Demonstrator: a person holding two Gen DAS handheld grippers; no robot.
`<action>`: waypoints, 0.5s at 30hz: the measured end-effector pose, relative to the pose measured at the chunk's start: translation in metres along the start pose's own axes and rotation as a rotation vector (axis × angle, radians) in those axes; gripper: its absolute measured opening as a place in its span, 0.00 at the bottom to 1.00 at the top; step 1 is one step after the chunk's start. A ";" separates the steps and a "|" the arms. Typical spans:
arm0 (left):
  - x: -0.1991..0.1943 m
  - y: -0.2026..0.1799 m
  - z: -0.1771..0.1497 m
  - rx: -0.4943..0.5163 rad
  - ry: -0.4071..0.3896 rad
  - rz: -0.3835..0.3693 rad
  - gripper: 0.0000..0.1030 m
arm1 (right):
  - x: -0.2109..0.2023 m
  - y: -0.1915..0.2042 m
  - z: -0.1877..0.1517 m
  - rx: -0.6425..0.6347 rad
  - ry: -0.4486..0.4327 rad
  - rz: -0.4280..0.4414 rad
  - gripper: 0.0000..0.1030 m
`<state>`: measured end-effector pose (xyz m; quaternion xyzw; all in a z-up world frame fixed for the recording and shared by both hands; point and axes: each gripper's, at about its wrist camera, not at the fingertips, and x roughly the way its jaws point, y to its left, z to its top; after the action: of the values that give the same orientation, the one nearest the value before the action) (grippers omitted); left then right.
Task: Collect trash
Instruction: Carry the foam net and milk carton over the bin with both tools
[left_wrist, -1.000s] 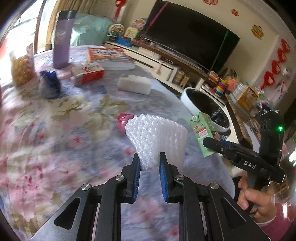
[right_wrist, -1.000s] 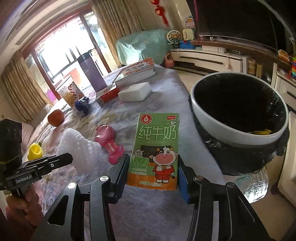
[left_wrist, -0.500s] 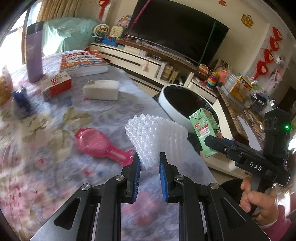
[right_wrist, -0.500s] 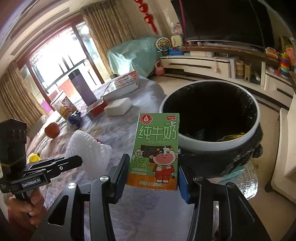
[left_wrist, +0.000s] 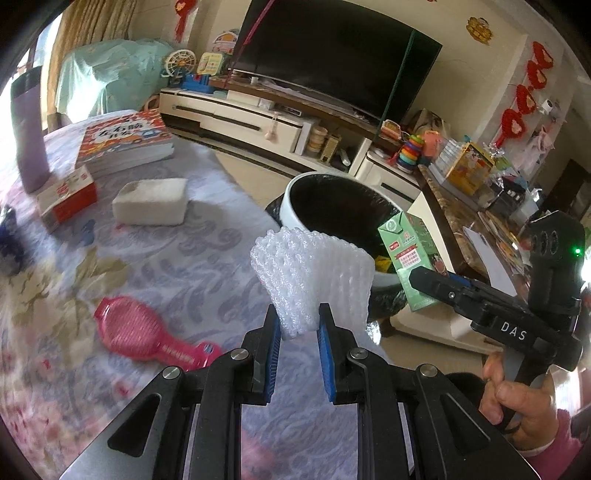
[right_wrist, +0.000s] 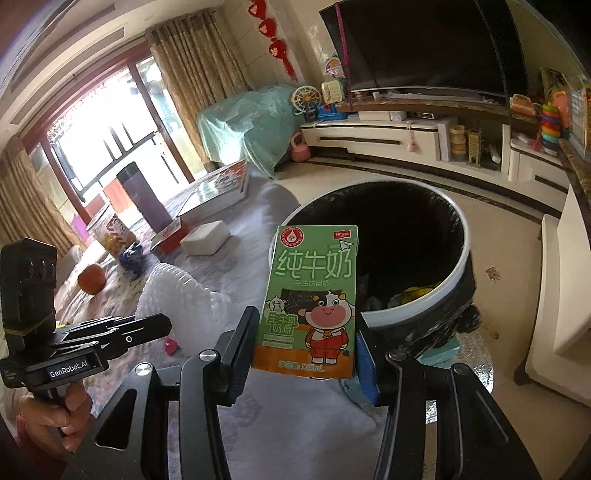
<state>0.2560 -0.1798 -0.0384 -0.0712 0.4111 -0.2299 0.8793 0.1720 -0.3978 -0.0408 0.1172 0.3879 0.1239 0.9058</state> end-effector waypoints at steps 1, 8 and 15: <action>0.002 -0.001 0.002 0.003 0.000 -0.001 0.17 | 0.000 -0.003 0.001 0.003 -0.003 -0.003 0.47; 0.020 -0.009 0.020 0.020 0.009 -0.008 0.17 | 0.004 -0.019 0.011 0.022 -0.002 -0.016 0.47; 0.041 -0.017 0.041 0.029 0.025 -0.014 0.18 | 0.008 -0.033 0.021 0.033 0.003 -0.026 0.47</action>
<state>0.3037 -0.2165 -0.0351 -0.0582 0.4182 -0.2430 0.8733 0.1976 -0.4286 -0.0424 0.1270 0.3929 0.1060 0.9046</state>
